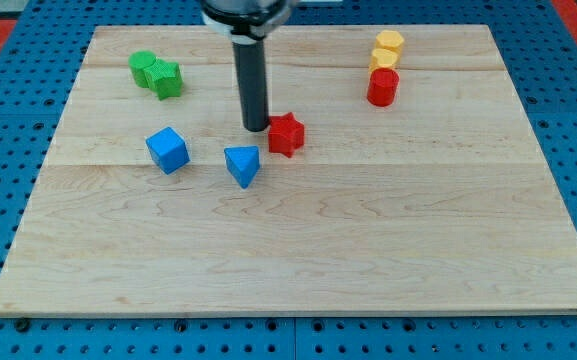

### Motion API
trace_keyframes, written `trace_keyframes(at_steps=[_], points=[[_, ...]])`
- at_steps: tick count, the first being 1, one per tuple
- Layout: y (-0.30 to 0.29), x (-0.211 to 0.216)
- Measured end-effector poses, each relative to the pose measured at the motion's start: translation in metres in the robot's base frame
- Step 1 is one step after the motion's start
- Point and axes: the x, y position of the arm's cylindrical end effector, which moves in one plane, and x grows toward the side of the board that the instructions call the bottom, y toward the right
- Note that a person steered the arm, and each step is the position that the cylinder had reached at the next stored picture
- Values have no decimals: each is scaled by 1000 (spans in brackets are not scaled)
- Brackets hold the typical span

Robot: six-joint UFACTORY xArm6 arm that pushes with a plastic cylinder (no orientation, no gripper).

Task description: Place the red star to the bottom of the red circle

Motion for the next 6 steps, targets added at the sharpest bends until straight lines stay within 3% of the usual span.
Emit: trace_keyframes(at_steps=[2, 3, 6], points=[[9, 36], [42, 7], [119, 0]])
